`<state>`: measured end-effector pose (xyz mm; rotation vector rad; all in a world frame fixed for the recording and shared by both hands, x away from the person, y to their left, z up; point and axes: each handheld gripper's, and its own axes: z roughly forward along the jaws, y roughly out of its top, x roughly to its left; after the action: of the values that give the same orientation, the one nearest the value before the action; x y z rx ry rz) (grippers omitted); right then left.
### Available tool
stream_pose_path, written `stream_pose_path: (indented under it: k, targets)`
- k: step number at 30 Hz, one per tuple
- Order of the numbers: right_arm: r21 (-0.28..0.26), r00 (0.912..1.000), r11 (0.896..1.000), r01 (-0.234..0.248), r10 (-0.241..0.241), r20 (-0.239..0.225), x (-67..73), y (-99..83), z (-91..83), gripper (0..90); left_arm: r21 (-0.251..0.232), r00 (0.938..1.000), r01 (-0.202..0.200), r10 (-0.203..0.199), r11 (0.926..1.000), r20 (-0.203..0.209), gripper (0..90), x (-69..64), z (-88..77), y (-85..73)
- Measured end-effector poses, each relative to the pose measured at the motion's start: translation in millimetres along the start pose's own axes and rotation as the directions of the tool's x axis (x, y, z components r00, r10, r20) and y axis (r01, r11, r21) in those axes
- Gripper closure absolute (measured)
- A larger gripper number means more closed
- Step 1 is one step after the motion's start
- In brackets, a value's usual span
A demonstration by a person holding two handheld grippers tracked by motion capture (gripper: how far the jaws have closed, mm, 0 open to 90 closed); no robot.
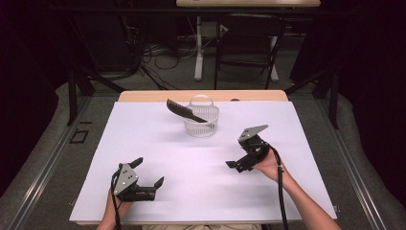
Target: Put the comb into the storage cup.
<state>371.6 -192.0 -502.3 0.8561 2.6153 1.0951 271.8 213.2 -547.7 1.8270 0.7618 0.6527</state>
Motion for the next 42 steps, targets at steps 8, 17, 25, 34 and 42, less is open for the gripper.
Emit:
stream_pose_path:
  k: [8,17,25,34,42]
  targets:
    - [0.027,1.0,1.0,-0.003,0.003,0.008,2.2,-13.1,-3.3,1.5,0.0,1.0,0.002,-0.002,1.0,0.0,1.3,-0.8,0.3,0.1]
    - [0.032,0.9996,0.999,0.003,-0.004,0.027,7.9,-26.0,-10.2,1.4,0.0,1.0,0.001,-0.001,1.0,0.002,1.3,-0.6,-0.2,0.1]
    - [0.026,0.9988,1.0,0.011,-0.012,0.047,15.0,-36.9,-17.5,1.0,0.002,1.0,0.001,-0.001,1.0,-0.001,1.3,-0.4,-0.5,0.1]
    - [0.008,0.9982,1.0,0.014,-0.014,0.058,22.5,-49.6,-22.9,0.6,0.003,1.0,0.001,-0.001,1.0,-0.003,1.3,-0.1,-1.0,0.1]
    - [-0.022,0.9975,1.0,0.01,-0.008,0.07,27.8,-63.4,-29.2,0.5,0.003,1.0,0.001,-0.001,1.0,-0.004,1.3,-0.4,-1.1,0.1]
